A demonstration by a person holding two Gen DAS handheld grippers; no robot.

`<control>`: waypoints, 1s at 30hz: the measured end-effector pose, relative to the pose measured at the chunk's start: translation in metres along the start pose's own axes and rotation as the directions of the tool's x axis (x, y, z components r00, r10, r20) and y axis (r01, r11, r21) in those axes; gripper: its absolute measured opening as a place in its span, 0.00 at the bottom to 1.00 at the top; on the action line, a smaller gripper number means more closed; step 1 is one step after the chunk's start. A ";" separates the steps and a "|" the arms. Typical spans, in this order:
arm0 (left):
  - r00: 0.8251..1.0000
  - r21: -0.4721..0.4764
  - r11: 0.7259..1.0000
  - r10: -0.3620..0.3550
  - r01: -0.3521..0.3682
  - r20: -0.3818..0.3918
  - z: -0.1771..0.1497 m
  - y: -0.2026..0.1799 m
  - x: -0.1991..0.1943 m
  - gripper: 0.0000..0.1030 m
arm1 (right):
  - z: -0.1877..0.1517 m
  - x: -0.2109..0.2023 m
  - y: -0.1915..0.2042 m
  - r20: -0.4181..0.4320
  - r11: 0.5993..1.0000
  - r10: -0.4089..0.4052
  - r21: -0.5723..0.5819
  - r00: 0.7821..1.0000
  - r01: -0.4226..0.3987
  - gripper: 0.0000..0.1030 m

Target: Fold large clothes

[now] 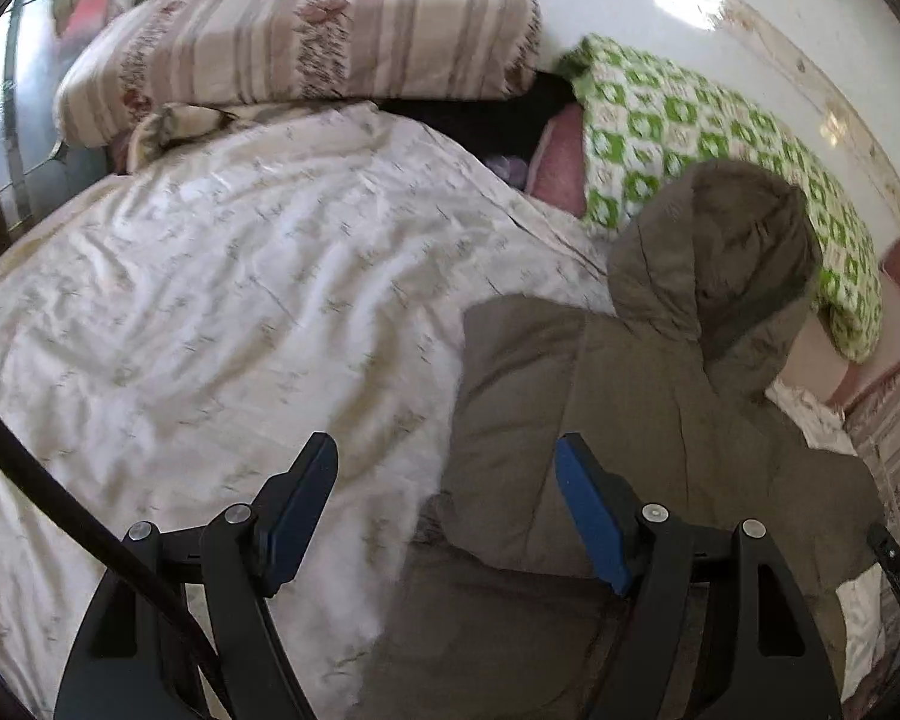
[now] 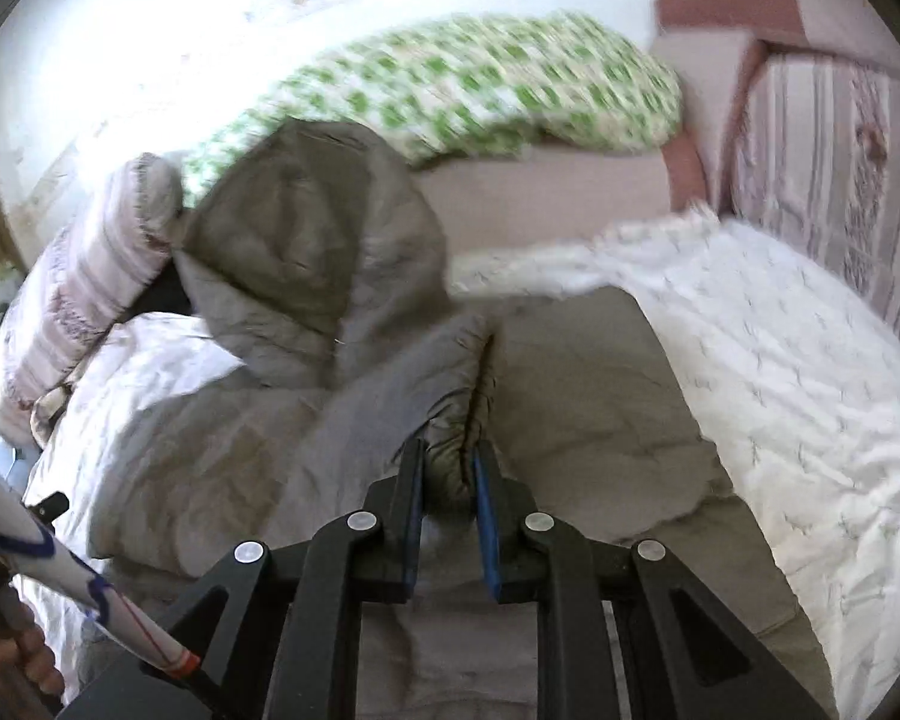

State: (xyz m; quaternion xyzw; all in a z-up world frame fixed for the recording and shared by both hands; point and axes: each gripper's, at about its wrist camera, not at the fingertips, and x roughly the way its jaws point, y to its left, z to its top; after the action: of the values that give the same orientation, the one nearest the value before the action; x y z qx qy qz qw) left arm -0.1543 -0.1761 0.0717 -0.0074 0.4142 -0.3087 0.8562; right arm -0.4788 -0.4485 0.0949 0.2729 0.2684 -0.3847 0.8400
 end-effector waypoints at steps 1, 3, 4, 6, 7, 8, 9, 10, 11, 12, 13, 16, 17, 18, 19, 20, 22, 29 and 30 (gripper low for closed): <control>1.000 0.026 1.000 0.001 -0.001 -0.010 -0.002 -0.007 0.005 0.72 | 0.002 0.006 -0.008 -0.025 0.999 0.013 0.032 1.000 -0.012 0.17; 1.000 0.083 0.996 0.014 -0.012 -0.027 -0.007 -0.023 0.014 0.72 | 0.005 0.014 -0.015 -0.051 0.998 -0.001 0.056 0.999 0.003 0.17; 0.999 0.115 0.993 0.026 -0.022 -0.032 -0.010 -0.032 0.019 0.72 | 0.004 0.018 -0.017 -0.059 0.998 -0.014 0.063 0.998 0.018 0.17; 0.998 0.168 0.985 0.051 -0.044 -0.037 -0.014 -0.045 0.026 0.72 | 0.000 0.029 -0.020 -0.086 0.996 -0.046 0.067 0.995 0.052 0.17; 0.997 0.194 0.979 0.070 -0.061 -0.041 -0.017 -0.050 0.029 0.72 | -0.003 0.034 -0.024 -0.104 0.995 -0.054 0.077 0.993 0.062 0.17; 0.994 0.226 0.971 0.095 -0.082 -0.045 -0.020 -0.055 0.033 0.72 | -0.006 0.037 -0.026 -0.117 0.994 -0.059 0.085 0.991 0.070 0.18; 0.993 0.242 0.966 0.108 -0.092 -0.051 -0.022 -0.057 0.036 0.72 | -0.008 0.042 -0.029 -0.134 0.992 -0.067 0.098 0.989 0.080 0.18; 0.991 0.256 0.962 0.117 -0.098 -0.060 -0.024 -0.059 0.038 0.72 | -0.011 0.045 -0.031 -0.142 0.991 -0.068 0.106 0.988 0.083 0.19; 0.990 0.269 0.957 0.127 -0.104 -0.067 -0.026 -0.060 0.040 0.72 | -0.011 0.048 -0.032 -0.148 0.990 -0.073 0.110 0.986 0.090 0.20; 0.988 0.277 0.955 0.133 -0.109 -0.071 -0.027 -0.060 0.041 0.74 | -0.012 0.050 -0.031 -0.154 0.989 -0.086 0.105 0.984 0.103 0.20; 0.987 0.284 0.952 0.143 -0.116 -0.076 -0.028 -0.061 0.043 0.75 | -0.013 0.052 -0.030 -0.160 0.988 -0.103 0.093 0.982 0.119 0.21; 0.984 0.284 0.951 0.150 -0.118 -0.094 -0.029 -0.059 0.045 0.76 | -0.015 0.057 -0.030 -0.174 0.987 -0.123 0.083 0.977 0.139 0.23; 0.984 0.280 0.953 0.148 -0.115 -0.098 -0.029 -0.058 0.046 0.76 | -0.016 0.057 -0.030 -0.175 0.987 -0.123 0.084 0.977 0.139 0.24; 0.984 0.275 0.955 0.145 -0.112 -0.100 -0.028 -0.058 0.045 0.76 | -0.016 0.057 -0.031 -0.178 0.986 -0.124 0.086 0.976 0.141 0.28; 0.985 0.272 0.956 0.143 -0.112 -0.098 -0.028 -0.058 0.045 0.76 | -0.015 0.056 -0.032 -0.180 0.986 -0.124 0.091 0.976 0.142 0.31; 0.986 0.269 0.956 0.142 -0.113 -0.088 -0.027 -0.058 0.042 0.76 | -0.014 0.053 -0.033 -0.183 0.984 -0.122 0.103 0.976 0.142 0.34; 0.991 0.252 0.961 0.126 -0.110 -0.048 -0.024 -0.060 0.032 0.76 | -0.010 0.042 -0.038 -0.181 0.980 -0.101 0.153 0.978 0.130 0.48; 0.994 0.269 0.962 0.010 -0.038 0.107 -0.020 -0.083 -0.004 0.76 | 0.008 -0.015 -0.011 0.061 0.990 -0.121 0.084 0.991 0.116 0.59; 0.994 0.293 0.956 -0.005 -0.026 0.105 -0.023 -0.091 -0.003 0.76 | 0.008 -0.013 -0.004 0.059 0.994 -0.097 0.058 0.994 0.094 0.59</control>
State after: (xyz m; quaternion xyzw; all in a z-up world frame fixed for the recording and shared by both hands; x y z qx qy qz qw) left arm -0.2195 -0.2425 0.0826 0.1060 0.3185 -0.3614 0.8699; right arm -0.4878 -0.4495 0.1078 0.2706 0.2442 -0.4398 0.8208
